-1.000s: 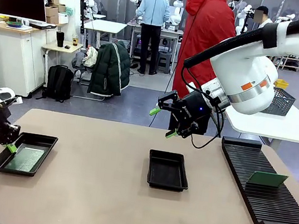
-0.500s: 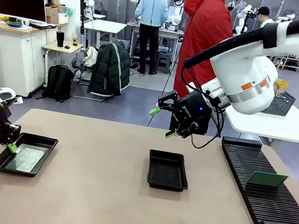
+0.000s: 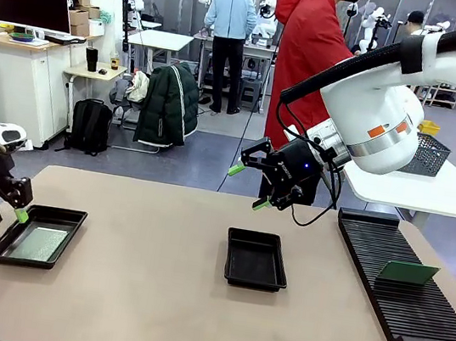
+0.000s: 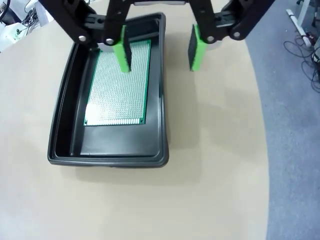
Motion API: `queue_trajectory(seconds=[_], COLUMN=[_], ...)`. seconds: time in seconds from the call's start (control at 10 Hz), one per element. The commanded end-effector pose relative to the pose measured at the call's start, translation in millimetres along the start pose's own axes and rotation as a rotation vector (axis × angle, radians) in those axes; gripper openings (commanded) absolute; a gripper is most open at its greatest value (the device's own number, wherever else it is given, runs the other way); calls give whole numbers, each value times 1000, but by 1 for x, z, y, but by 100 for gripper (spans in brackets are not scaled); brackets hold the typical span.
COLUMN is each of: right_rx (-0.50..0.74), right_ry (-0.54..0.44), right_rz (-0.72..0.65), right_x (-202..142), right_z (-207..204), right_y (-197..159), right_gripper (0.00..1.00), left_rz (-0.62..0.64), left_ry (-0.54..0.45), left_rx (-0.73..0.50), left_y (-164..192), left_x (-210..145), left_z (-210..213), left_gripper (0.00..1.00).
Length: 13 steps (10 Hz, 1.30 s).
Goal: Inspect and transfer BCBs to ESD trays.
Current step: Pick up the ESD tray and place it on the left side of the table.
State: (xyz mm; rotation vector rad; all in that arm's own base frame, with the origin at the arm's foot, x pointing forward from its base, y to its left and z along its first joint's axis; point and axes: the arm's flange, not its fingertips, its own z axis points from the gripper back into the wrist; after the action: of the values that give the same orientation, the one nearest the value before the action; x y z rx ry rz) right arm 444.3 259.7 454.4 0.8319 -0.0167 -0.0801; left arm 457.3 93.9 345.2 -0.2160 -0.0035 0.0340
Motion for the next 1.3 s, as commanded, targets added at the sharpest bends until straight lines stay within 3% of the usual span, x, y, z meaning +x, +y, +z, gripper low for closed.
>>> queue_trajectory(seconds=[0.0,0.1,0.2,0.8,1.2], right_rx=[-11,-11,-11,-11,-11], right_ry=[0,0,0,0,0], right_rz=[-6,-6,-6,-6,-6], right_x=[1,1,1,1,1], right_z=[0,0,0,0,0], right_y=[2,2,2,2,2], right_gripper=[100,100,100,100,100], left_rz=[-8,-19,-22,-64,-71], left_ry=[46,61,74,111,92], left_rx=[54,73,101,180,145], left_y=[-7,-12,-18,-40,-36], left_x=[3,8,12,26,23], left_z=[25,35,47,94,87], left_gripper=[80,94,99,100,100])
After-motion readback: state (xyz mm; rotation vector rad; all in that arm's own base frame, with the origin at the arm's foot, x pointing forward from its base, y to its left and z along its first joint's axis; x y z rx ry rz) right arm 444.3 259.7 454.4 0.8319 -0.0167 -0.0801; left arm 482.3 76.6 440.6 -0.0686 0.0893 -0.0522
